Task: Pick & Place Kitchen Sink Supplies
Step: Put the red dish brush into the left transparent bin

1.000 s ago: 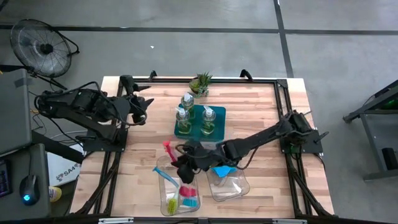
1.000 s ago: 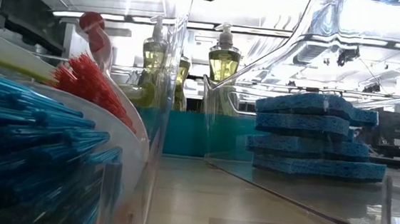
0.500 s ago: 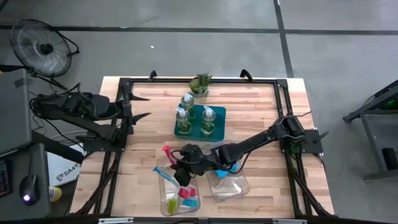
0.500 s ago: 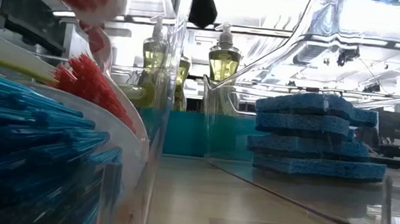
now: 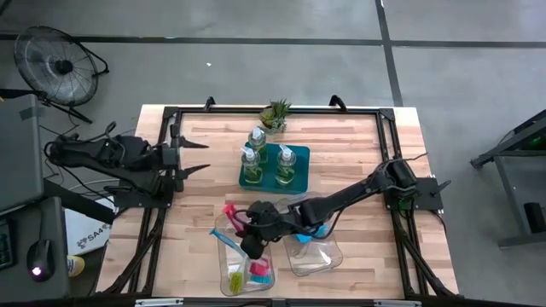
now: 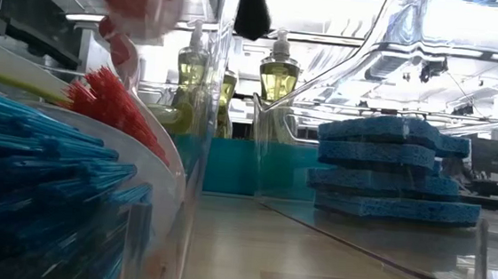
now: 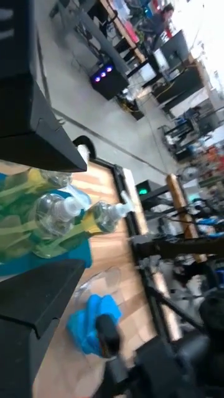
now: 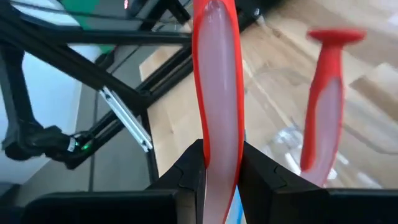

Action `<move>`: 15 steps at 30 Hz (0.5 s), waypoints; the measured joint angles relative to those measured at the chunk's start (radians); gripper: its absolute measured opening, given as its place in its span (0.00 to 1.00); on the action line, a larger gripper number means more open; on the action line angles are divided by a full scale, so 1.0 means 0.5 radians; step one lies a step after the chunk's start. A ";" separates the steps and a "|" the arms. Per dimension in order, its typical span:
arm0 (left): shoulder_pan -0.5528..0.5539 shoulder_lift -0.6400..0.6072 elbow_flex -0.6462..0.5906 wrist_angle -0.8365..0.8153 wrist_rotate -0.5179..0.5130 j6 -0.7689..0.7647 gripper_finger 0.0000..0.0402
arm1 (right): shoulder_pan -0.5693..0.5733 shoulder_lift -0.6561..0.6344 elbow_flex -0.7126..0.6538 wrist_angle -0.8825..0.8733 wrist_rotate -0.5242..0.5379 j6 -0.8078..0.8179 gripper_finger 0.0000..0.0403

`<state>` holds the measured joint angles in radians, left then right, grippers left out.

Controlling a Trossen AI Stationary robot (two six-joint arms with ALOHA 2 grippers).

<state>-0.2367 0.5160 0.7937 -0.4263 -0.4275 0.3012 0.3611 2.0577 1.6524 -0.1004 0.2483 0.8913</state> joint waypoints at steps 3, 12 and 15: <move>0.001 -0.079 -0.112 0.136 0.039 0.000 0.58 | 0.002 0.033 0.001 0.002 -0.046 0.004 0.15; 0.001 -0.264 -0.398 0.461 0.137 -0.048 0.58 | 0.002 0.077 0.001 0.031 -0.167 -0.023 0.15; 0.001 -0.303 -0.452 0.516 0.156 -0.087 0.58 | 0.000 0.081 0.001 0.032 -0.168 -0.039 0.15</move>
<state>-0.2362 0.3644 0.5679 -0.1681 -0.3494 0.2578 0.3611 2.0983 1.6527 -0.0842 0.1641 0.8719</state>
